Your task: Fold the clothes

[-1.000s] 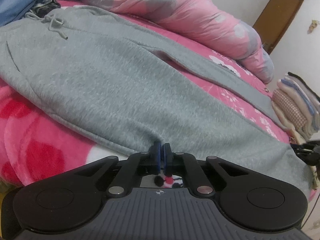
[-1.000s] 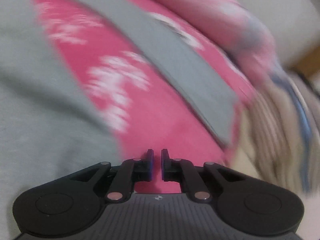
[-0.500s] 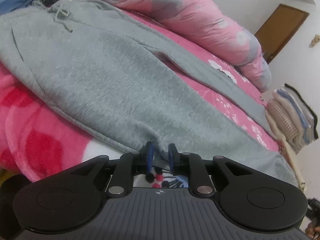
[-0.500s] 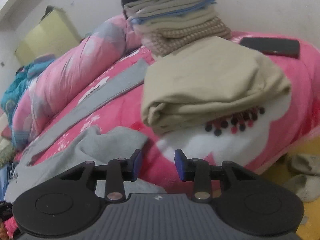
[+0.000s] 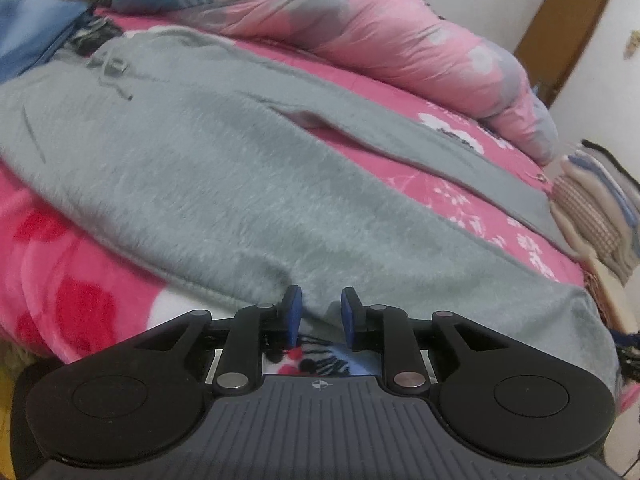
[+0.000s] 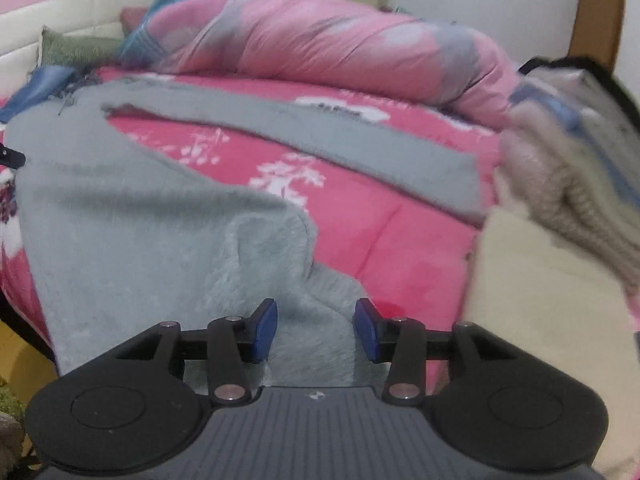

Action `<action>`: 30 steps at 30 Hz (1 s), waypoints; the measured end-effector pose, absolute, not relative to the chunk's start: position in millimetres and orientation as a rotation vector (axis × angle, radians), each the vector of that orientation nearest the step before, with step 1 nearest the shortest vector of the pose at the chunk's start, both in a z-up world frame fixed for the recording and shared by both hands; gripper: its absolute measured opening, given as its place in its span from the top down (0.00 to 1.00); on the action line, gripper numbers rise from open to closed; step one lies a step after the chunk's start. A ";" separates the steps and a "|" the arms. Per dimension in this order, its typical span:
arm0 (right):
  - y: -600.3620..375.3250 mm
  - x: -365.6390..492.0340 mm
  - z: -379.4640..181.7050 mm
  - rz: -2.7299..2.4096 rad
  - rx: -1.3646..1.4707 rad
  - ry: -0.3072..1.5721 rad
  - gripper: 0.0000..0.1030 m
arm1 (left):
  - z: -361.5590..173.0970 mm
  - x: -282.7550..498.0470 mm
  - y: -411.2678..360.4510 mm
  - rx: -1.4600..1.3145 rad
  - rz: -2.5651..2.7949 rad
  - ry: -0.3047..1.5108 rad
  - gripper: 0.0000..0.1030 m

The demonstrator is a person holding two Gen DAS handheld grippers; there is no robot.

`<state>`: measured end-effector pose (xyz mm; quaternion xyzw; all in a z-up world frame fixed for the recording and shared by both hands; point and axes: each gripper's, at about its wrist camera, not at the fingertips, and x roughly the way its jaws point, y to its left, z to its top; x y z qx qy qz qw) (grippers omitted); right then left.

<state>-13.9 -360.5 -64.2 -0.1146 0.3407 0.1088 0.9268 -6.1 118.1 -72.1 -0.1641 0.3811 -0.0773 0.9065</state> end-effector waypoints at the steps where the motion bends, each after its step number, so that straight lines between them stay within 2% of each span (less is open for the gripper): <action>1: -362.1 -8.8 -63.6 0.203 -0.235 0.705 0.95 | -73.6 -5.9 120.4 -0.347 -0.160 0.789 0.80; 2: -362.8 -8.3 -56.2 0.177 -0.248 0.693 0.98 | -75.0 -5.8 122.6 -0.356 -0.161 0.792 0.80; 8: -369.1 10.6 12.4 0.107 -0.333 0.575 0.98 | -78.3 -2.8 130.0 -0.379 -0.178 0.797 0.80; 10: -369.0 33.7 15.1 0.085 -0.381 0.566 0.96 | -79.7 -1.7 131.7 -0.392 -0.184 0.800 0.80; 11: -368.8 47.4 12.6 0.064 -0.400 0.571 0.93 | -80.2 -1.6 131.9 -0.394 -0.186 0.799 0.80; 12: -371.0 63.6 -0.9 0.000 -0.436 0.619 0.83 | -81.0 -1.8 132.7 -0.397 -0.189 0.798 0.80; 13: -373.5 79.5 -14.5 -0.065 -0.472 0.667 0.66 | -81.5 -1.8 133.3 -0.404 -0.192 0.798 0.80; 14: -381.5 91.5 -29.5 -0.154 -0.492 0.725 0.64 | -82.1 -1.9 135.0 -0.412 -0.197 0.798 0.80; 16: -404.7 88.5 -36.1 -0.251 -0.379 0.770 0.65 | -81.8 -2.7 137.8 -0.416 -0.212 0.798 0.80; 20: -444.7 -2.2 6.1 -0.227 0.060 0.570 0.63 | -83.6 -2.8 144.6 -0.437 -0.241 0.802 0.80; 22: -459.4 -57.7 16.6 -0.187 0.273 0.480 0.49 | -84.6 -2.3 147.3 -0.459 -0.246 0.802 0.80; 23: -464.1 -81.6 10.5 -0.178 0.386 0.467 0.46 | -84.9 -2.0 148.3 -0.468 -0.249 0.802 0.80; 25: -475.1 -127.3 -12.1 -0.168 0.640 0.462 0.39 | -85.3 -3.3 149.8 -0.485 -0.248 0.799 0.80; 30: -484.1 -181.7 -127.2 -0.199 1.258 0.489 0.36 | -86.2 -7.9 157.8 -0.567 -0.242 0.812 0.79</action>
